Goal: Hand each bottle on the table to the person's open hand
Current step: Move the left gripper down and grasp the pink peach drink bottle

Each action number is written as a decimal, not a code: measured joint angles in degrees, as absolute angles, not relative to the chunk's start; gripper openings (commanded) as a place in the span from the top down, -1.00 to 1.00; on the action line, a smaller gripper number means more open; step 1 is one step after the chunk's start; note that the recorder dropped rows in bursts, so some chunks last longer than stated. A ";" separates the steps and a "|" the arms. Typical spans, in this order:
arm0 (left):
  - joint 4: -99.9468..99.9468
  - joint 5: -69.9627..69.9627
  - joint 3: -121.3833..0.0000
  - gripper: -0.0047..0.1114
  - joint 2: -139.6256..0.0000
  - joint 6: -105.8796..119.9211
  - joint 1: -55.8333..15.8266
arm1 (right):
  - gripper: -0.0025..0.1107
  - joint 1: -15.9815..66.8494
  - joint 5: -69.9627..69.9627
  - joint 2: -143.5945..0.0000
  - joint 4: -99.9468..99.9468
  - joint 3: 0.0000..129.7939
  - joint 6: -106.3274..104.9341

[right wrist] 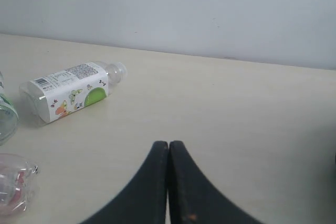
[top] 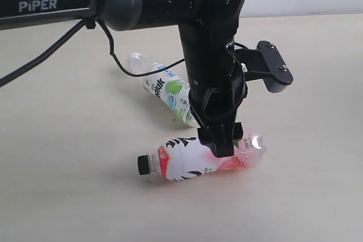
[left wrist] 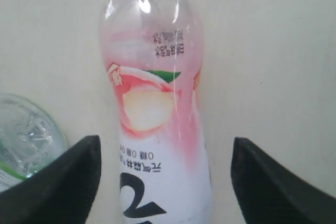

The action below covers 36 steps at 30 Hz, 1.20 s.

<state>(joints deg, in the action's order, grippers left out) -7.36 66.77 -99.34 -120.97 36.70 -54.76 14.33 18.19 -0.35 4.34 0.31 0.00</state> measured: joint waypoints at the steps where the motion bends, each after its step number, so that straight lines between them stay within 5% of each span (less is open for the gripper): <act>1: -7.37 66.64 -99.34 -0.25 -121.32 36.47 -54.76 | 0.96 14.33 18.19 -0.35 4.34 0.31 0.00; 36: -8.98 61.34 -99.13 -0.25 -128.13 32.79 -54.76 | 0.96 14.33 18.19 -0.35 4.34 0.31 0.00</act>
<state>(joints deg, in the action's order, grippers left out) -8.98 61.34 -99.13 -128.13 32.79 -54.76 14.33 18.19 -0.35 4.34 0.31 0.00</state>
